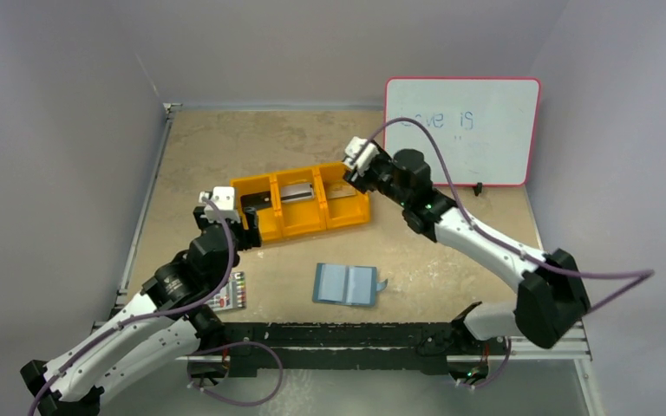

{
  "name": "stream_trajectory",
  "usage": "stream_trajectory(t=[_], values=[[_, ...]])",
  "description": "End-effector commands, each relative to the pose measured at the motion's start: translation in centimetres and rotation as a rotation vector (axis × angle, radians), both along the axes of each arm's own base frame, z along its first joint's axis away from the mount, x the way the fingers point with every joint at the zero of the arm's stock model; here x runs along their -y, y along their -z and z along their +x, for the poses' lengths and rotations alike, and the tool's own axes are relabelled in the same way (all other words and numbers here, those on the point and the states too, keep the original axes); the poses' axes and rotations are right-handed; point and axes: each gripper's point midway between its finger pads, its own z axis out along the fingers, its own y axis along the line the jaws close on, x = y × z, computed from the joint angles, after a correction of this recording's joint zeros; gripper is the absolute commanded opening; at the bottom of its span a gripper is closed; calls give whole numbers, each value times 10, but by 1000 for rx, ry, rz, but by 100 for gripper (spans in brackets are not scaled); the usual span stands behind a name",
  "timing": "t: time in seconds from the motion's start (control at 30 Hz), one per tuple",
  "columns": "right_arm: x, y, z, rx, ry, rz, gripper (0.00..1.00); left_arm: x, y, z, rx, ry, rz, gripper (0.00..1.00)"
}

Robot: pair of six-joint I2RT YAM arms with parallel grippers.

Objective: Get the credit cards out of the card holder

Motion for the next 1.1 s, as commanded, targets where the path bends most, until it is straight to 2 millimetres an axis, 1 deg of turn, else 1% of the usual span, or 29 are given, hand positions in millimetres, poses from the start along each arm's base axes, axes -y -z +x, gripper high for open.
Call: stream_trajectory(t=[0.0,0.03,0.1,0.13,0.17,0.2,0.27,0.3,0.33,0.37,0.4,0.47,0.5,0.53,0.57,0.63,0.73,0.8,0.83,0.87,0.93,1.0,1.07], values=[[5,-32,-34,-196,103,524,60,8,-19,5,30,17,-42,70],[7,-33,-44,-263,114,605,59,9,-18,5,26,19,-42,70],[7,-17,-62,-432,145,713,61,12,-18,5,20,27,-52,71],[5,-6,-72,-512,150,743,66,13,-18,5,19,27,-62,71],[4,12,-84,-590,143,751,70,14,-18,5,17,22,-79,72],[2,24,-95,-653,131,757,72,15,-18,5,12,18,-100,74],[8,48,-104,-781,222,844,74,19,-16,4,1,10,-157,80],[12,58,-108,-823,262,873,77,21,-14,4,-8,5,-183,82],[18,69,-112,-857,311,910,84,23,-12,4,-15,-2,-216,82],[23,80,-119,-919,357,981,97,25,-10,3,-23,-9,-244,83],[24,84,-127,-968,361,1054,100,27,-7,3,-30,-13,-274,84],[28,87,-142,-984,305,1129,100,34,2,4,-42,-11,-320,85],[32,91,-147,-1009,313,1170,100,38,5,4,-46,-4,-345,85],[36,95,-148,-1009,341,1182,100,40,6,5,-48,-6,-368,85],[41,96,-145,-988,371,1181,100,42,9,5,-55,-10,-395,85],[40,100,-148,-993,384,1114,100,45,15,5,-67,-23,-430,86],[32,103,-154,-1012,382,1007,94,50,25,5,-94,-27,-468,86],[27,110,-160,-1002,442,919,93,53,31,4,-113,-26,-483,86],[27,116,-160,-979,508,876,93,55,35,4,-125,-26,-487,86],[24,121,-166,-992,539,836,94,56,39,3,-137,-26,-492,85],[30,139,-170,-1022,659,781,95,61,46,2,-166,-17,-503,85],[29,152,-176,-1064,688,735,94,69,54,0,-202,3,-508,84],[25,156,-180,-1089,675,716,92,75,62,-2,-240,15,-513,84]])
